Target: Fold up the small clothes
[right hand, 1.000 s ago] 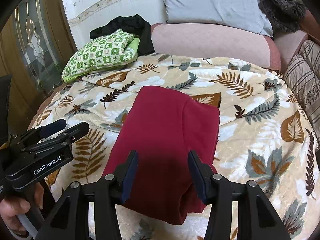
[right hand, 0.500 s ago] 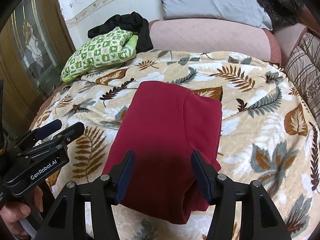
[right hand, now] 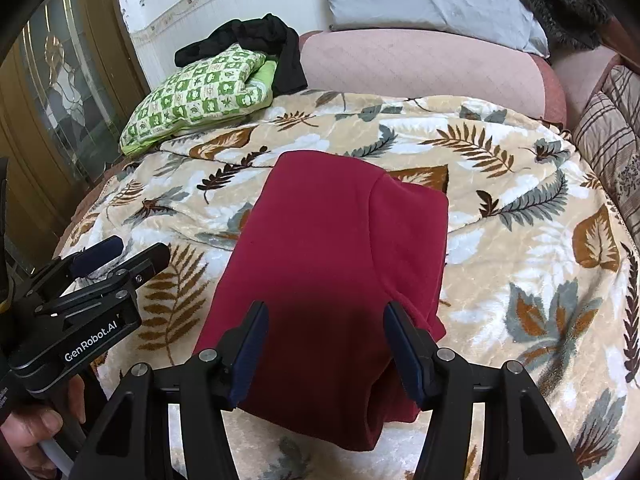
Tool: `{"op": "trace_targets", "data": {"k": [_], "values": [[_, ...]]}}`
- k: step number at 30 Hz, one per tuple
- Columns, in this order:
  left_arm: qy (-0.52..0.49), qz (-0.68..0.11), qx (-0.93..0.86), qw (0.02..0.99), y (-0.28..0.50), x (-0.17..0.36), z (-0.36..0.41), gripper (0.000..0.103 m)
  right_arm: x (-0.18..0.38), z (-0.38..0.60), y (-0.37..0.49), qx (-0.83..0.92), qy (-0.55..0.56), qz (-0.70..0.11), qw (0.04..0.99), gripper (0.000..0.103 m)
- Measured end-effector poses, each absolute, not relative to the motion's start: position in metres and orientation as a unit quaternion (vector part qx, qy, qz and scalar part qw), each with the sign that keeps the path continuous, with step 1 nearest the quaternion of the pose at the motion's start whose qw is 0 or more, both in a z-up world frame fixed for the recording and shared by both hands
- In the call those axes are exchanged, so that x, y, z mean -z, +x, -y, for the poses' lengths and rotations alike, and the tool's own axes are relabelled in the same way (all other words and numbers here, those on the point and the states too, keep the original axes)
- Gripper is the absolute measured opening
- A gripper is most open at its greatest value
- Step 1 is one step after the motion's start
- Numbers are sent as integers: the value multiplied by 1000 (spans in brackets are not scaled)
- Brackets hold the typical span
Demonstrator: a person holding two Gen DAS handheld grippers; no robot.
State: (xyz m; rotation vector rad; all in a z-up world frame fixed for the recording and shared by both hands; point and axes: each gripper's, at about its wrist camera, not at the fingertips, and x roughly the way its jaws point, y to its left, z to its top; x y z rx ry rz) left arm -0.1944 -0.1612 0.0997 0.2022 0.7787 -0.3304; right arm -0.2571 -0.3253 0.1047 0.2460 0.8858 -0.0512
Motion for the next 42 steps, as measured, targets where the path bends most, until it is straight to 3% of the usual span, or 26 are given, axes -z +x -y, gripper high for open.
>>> {"op": "trace_targets", "data": {"k": [42], "values": [[109, -379, 164, 904, -192, -91, 176, 65, -97, 328, -252, 27, 130, -434, 891, 61]]}}
